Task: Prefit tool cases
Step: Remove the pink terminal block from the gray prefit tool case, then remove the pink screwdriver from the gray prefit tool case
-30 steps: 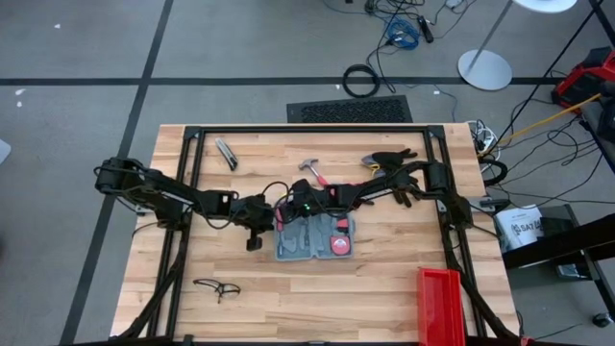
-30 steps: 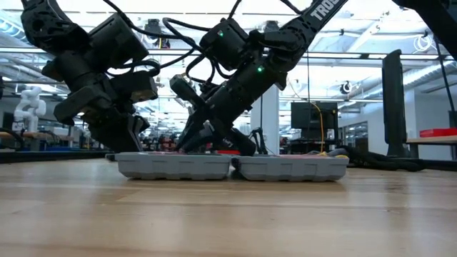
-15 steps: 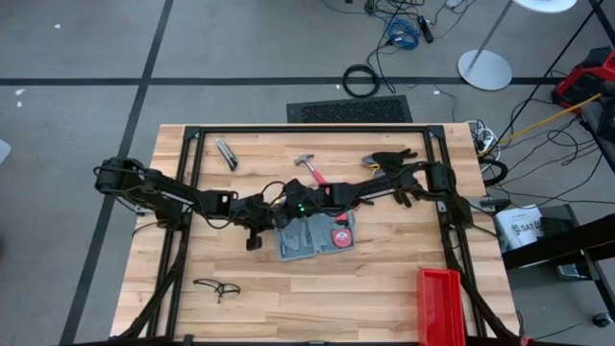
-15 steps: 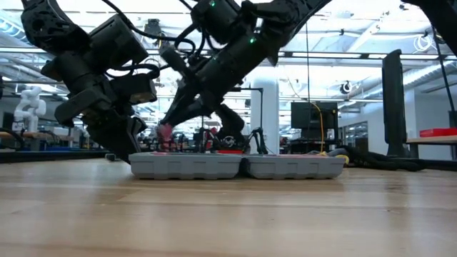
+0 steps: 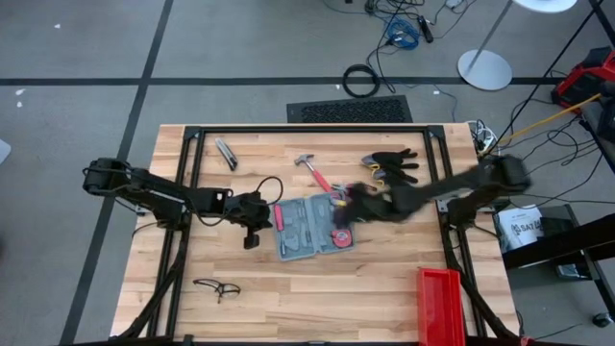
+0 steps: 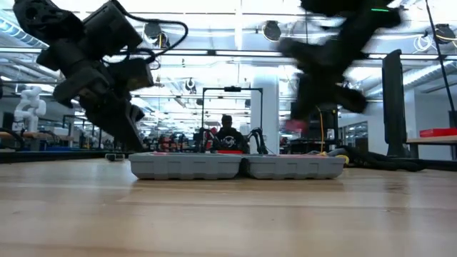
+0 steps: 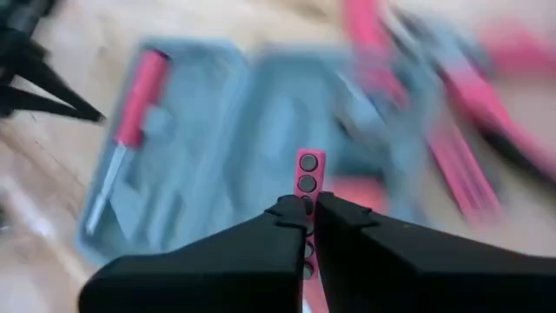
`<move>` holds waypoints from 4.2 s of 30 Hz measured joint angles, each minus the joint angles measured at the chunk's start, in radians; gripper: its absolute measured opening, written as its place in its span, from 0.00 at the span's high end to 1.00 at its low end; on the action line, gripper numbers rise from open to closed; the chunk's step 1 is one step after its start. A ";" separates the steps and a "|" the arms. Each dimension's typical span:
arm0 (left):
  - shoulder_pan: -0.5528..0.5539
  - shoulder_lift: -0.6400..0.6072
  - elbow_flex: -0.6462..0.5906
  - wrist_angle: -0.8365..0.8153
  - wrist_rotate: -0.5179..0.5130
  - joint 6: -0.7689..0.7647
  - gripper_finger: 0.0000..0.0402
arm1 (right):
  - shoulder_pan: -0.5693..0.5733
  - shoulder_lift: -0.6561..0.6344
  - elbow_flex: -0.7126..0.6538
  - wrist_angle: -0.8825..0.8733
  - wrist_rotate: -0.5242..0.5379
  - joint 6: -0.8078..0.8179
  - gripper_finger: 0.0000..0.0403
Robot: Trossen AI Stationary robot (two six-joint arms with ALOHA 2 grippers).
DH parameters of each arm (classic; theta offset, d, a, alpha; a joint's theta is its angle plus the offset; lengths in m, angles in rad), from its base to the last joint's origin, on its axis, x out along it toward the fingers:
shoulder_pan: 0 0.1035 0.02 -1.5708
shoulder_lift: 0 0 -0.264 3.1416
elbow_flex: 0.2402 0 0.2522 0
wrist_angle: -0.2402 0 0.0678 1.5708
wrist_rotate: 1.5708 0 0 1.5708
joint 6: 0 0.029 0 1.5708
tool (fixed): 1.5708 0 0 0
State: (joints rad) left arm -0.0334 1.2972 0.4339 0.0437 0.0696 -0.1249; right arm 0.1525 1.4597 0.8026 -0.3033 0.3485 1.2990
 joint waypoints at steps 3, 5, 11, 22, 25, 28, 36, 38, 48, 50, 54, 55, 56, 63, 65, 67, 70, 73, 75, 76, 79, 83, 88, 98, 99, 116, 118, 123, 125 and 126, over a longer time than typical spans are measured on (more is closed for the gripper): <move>0.000 -0.024 0.000 0.008 0.000 0.000 1.00 | 0.083 -0.090 -0.206 0.136 0.072 0.201 1.00; 0.000 -0.033 0.000 0.024 0.000 0.000 1.00 | 0.115 -0.106 -0.305 0.216 0.100 0.286 1.00; 0.000 -0.036 0.000 0.055 0.000 -0.001 1.00 | 0.128 -0.107 -0.418 0.301 0.114 0.359 1.00; 0.037 -0.036 0.000 0.045 0.001 -0.027 1.00 | 0.120 -0.144 -0.423 0.264 0.101 0.254 0.77; 0.045 -0.037 0.000 0.033 0.001 -0.028 1.00 | 0.111 -0.183 -0.363 0.271 0.137 0.133 0.75; 0.059 -0.038 0.000 0.014 -0.004 -0.028 1.00 | 0.083 -0.189 -0.255 0.272 0.150 -0.069 0.75; 0.092 -0.038 0.000 -0.114 -0.048 -0.054 1.00 | -0.032 0.067 0.118 0.239 0.127 -0.565 0.81; 0.092 -0.038 0.000 -0.127 -0.048 -0.054 1.00 | -0.062 0.174 0.211 0.239 0.076 -0.641 0.81; 0.083 -0.031 0.000 -0.113 -0.040 -0.082 1.00 | -0.182 0.617 0.673 0.114 -0.289 -0.794 0.69; 0.084 -0.020 -0.008 -0.110 -0.037 -0.097 1.00 | -0.193 0.661 0.731 0.061 -0.314 -0.804 0.66; 0.084 0.021 -0.032 -0.085 -0.035 -0.106 1.00 | -0.204 0.716 0.786 0.010 -0.327 -0.813 0.61; 0.084 0.031 -0.036 -0.066 -0.034 -0.106 1.00 | -0.206 0.722 0.789 0.010 -0.331 -0.811 0.60; 0.084 0.043 -0.040 -0.040 -0.033 -0.106 1.00 | -0.206 0.725 0.789 0.012 -0.335 -0.806 0.60; 0.084 0.098 -0.050 0.100 -0.014 -0.101 1.00 | -0.219 0.737 0.791 0.033 -0.383 -0.771 0.58; 0.084 0.102 -0.050 0.111 -0.013 -0.101 1.00 | -0.222 0.748 0.791 0.057 -0.382 -0.772 0.58; 0.084 0.103 -0.050 0.112 -0.013 -0.102 1.00 | -0.225 0.762 0.791 0.051 -0.395 -0.766 0.58; 0.084 0.104 -0.051 0.117 -0.011 -0.102 1.00 | -0.232 0.795 0.792 0.110 -0.456 -0.746 0.58; 0.084 0.104 -0.053 0.130 -0.011 -0.100 1.00 | -0.240 0.827 0.794 0.181 -0.542 -0.719 0.58; 0.084 0.104 -0.053 0.131 -0.011 -0.099 1.00 | -0.243 0.835 0.793 0.203 -0.557 -0.711 0.58; 0.084 0.104 -0.053 0.132 -0.011 -0.099 1.00 | -0.245 0.835 0.793 0.207 -0.559 -0.708 0.58; 0.083 0.104 -0.053 0.134 -0.011 -0.099 1.00 | -0.247 0.837 0.791 0.229 -0.598 -0.708 0.58; 0.083 0.104 -0.054 0.136 -0.011 -0.102 1.00 | -0.250 0.840 0.789 0.260 -0.647 -0.697 0.58; 0.083 0.104 -0.054 0.136 -0.009 -0.103 1.00 | -0.250 0.841 0.788 0.271 -0.672 -0.695 0.66; 0.082 0.104 -0.054 0.127 0.000 -0.103 1.00 | -0.250 0.843 0.785 0.301 -0.766 -0.661 0.79; 0.082 0.104 -0.054 0.127 0.000 -0.103 1.00 | -0.250 0.843 0.785 0.301 -0.767 -0.661 0.78; 0.082 0.104 -0.053 0.127 -0.005 -0.103 1.00 | -0.256 0.842 0.790 0.324 -0.823 -0.638 0.46; 0.082 0.104 -0.053 0.128 -0.006 -0.102 1.00 | -0.256 0.842 0.791 0.315 -0.818 -0.640 0.46; 0.082 0.104 -0.053 0.129 -0.007 -0.104 1.00 | -0.246 0.838 0.793 0.271 -0.864 -0.626 0.47; 0.082 0.104 -0.053 0.129 -0.009 -0.103 1.00 | -0.243 0.837 0.793 0.280 -0.856 -0.629 0.48; 0.082 0.104 -0.053 0.129 -0.011 -0.102 1.00 | -0.245 0.837 0.792 0.278 -0.857 -0.626 0.48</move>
State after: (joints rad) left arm 0.0486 1.4010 0.3813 0.1730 0.0590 -0.2268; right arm -0.0923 2.2963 1.5948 -0.0250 -0.5081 0.6729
